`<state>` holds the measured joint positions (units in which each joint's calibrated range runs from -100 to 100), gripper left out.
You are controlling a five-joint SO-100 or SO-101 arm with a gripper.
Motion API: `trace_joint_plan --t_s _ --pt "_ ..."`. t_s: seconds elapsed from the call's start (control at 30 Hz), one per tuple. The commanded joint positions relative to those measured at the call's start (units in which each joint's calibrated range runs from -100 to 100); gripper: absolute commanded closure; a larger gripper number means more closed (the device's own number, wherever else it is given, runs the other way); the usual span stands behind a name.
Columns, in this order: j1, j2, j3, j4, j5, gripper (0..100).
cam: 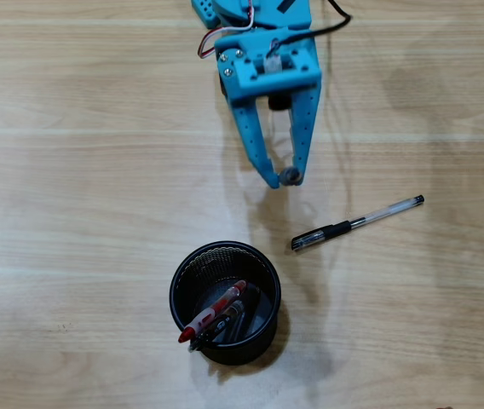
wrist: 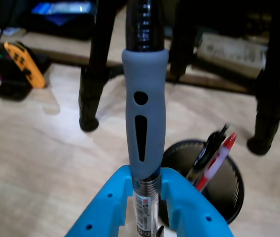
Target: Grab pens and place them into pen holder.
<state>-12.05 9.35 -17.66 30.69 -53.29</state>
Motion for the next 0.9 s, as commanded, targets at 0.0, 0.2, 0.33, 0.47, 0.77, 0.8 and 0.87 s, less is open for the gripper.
trace_joint_plan --t_s 0.0,0.2,0.33,0.47,0.77,0.8,0.87 --pt "1.8 1.3 -3.0 -12.0 0.7 98" --pt "3.1 9.2 -3.3 -26.4 0.3 98" --pt "4.1 14.1 -3.1 -31.9 0.2 98" --pt "5.3 17.8 -3.0 -33.0 0.2 98" --pt "5.5 20.9 -2.9 -32.4 0.2 92" --pt "5.3 20.9 -2.9 -32.3 0.3 89" --pt "5.1 20.7 -2.9 -32.2 0.6 85"
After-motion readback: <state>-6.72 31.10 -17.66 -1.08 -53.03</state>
